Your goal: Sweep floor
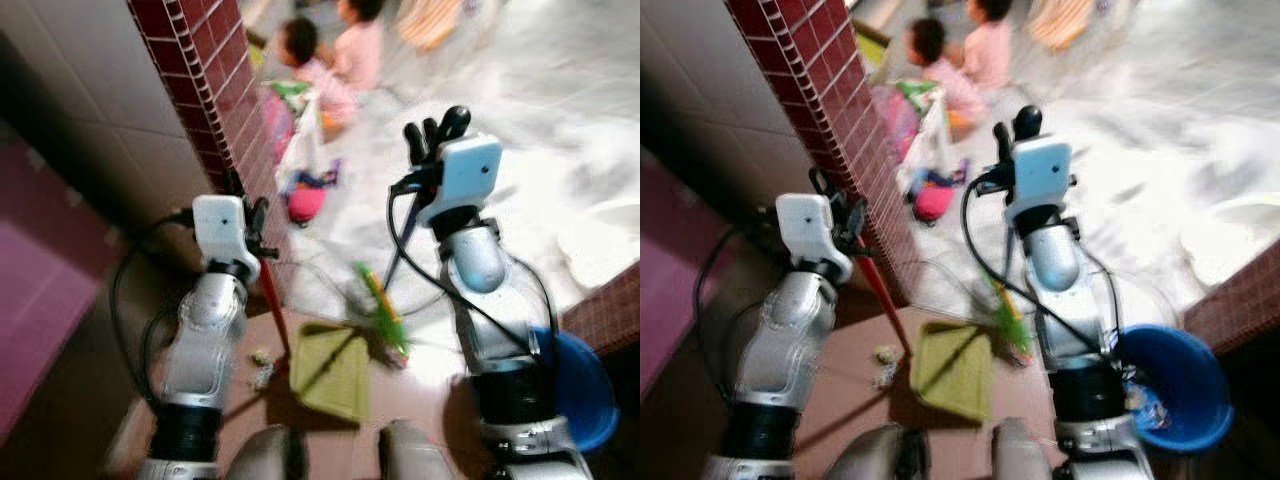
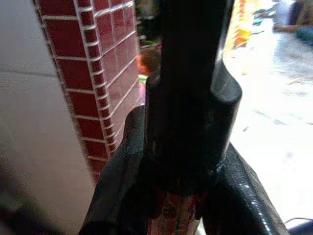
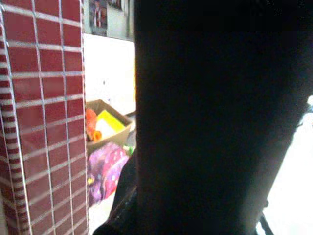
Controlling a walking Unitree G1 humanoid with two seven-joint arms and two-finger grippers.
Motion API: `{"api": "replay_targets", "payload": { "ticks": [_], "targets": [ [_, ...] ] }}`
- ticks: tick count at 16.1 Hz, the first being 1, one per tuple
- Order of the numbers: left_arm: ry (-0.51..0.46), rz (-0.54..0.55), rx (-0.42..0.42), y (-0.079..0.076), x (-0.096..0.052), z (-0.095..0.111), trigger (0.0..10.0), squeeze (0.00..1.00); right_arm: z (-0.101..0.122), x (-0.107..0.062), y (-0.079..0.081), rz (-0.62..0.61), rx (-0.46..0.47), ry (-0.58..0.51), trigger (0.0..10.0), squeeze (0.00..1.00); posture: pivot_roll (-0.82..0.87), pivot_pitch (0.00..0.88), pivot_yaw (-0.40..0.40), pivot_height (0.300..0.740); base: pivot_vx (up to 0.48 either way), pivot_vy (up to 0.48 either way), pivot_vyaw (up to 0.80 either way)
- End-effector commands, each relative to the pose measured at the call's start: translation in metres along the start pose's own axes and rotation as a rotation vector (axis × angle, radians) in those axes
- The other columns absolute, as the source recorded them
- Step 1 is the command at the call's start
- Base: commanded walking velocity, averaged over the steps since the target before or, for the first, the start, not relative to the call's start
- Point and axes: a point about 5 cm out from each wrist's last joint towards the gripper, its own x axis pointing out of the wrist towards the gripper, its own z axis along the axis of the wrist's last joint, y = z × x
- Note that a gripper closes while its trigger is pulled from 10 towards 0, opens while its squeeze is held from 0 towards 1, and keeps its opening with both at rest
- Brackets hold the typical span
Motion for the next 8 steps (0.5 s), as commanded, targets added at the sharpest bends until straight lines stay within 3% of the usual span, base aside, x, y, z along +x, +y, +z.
{"api": "replay_targets", "payload": {
  "ticks": [1,3,8],
  "targets": [
    [-0.017,0.040,0.012,0.009,0.000,0.002,10.0,0.00,0.009,0.001,0.000,0.002,-0.024,-0.054,10.0,0.00,-0.10,0.137,0.081,0.740,0.000,0.000,0.00],
    [-0.012,0.055,0.007,0.010,0.003,-0.004,10.0,0.00,0.002,-0.004,0.000,0.011,-0.038,-0.032,10.0,0.00,-0.10,0.141,0.079,0.740,0.000,0.000,0.00],
    [0.008,0.045,-0.007,-0.002,0.016,-0.022,10.0,0.00,-0.022,-0.018,0.004,0.038,-0.069,0.050,10.0,0.00,-0.11,0.145,0.076,0.740,0.000,0.000,0.00]
  ]
}}
